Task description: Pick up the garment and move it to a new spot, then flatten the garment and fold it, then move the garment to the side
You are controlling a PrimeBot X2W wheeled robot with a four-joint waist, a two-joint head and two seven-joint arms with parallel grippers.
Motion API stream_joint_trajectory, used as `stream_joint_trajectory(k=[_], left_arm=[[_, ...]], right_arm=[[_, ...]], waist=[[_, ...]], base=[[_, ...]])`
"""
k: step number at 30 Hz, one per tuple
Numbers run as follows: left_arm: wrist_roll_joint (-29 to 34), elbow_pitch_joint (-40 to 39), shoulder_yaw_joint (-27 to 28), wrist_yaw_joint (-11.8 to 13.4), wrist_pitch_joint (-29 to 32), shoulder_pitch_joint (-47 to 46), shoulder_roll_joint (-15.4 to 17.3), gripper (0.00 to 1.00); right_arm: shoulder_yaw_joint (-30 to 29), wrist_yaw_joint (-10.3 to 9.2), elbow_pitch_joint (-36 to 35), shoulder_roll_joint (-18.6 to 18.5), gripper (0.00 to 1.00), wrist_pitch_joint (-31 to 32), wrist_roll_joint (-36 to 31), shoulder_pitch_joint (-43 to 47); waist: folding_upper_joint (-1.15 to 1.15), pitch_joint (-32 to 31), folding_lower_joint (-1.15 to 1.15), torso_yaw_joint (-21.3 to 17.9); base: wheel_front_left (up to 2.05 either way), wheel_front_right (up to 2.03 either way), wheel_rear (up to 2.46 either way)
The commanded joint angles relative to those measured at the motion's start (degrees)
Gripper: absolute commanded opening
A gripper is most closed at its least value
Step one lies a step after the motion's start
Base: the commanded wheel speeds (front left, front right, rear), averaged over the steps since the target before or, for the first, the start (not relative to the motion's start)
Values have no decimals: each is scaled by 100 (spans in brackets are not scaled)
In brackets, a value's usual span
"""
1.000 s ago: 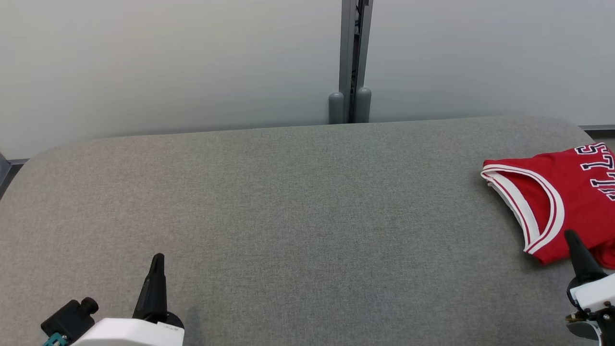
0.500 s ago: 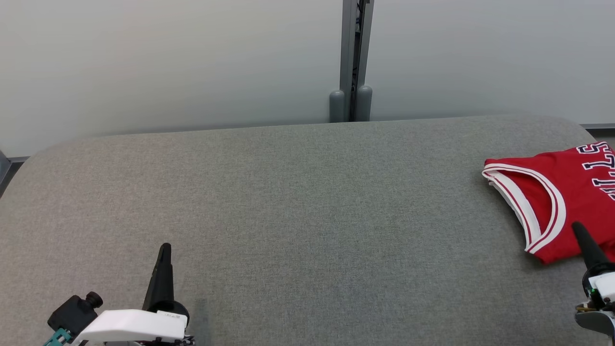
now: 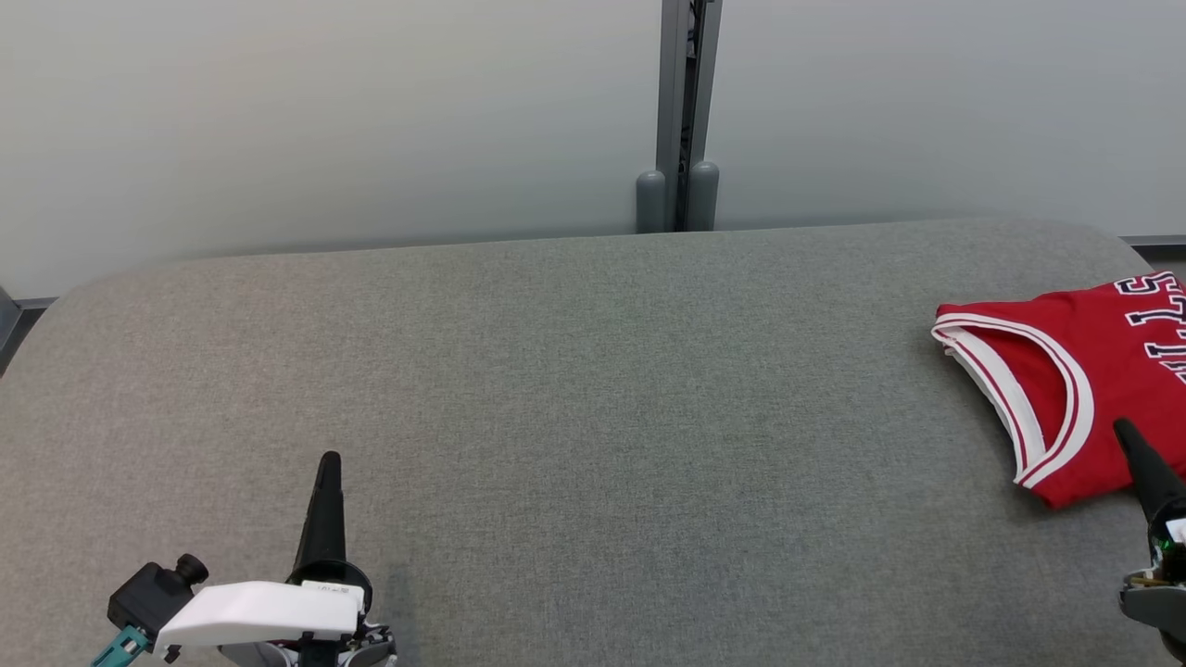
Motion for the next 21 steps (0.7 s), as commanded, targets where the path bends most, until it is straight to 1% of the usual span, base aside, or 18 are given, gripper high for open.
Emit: stream_joint_trajectory(k=[1, 21], left_arm=[[-111, -11, 16, -69, -28, -163, 1, 0], [-944, 135, -20, -288, -77, -373, -198, 0]], right_arm=[[-51, 11, -11, -84, 0, 56, 135, -124], [-318, 13, 332, -148, 0, 398, 1119, -359]], waist=[[0, 2, 0, 1], [0, 43, 0, 12]], base=[[0, 0, 0], [0, 0, 0]])
